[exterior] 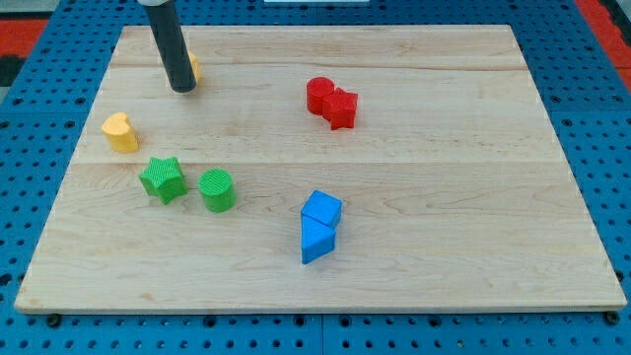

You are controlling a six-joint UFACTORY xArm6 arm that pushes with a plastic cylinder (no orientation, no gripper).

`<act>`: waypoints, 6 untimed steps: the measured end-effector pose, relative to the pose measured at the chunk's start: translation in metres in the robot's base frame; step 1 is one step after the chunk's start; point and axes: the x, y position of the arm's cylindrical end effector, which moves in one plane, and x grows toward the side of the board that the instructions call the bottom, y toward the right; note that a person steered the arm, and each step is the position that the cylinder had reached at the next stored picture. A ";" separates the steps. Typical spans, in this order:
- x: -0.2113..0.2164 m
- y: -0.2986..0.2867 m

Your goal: Move robot arm towards yellow heart

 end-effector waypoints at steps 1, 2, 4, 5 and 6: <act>-0.024 0.018; 0.003 0.056; 0.135 0.008; 0.136 -0.045; 0.135 -0.065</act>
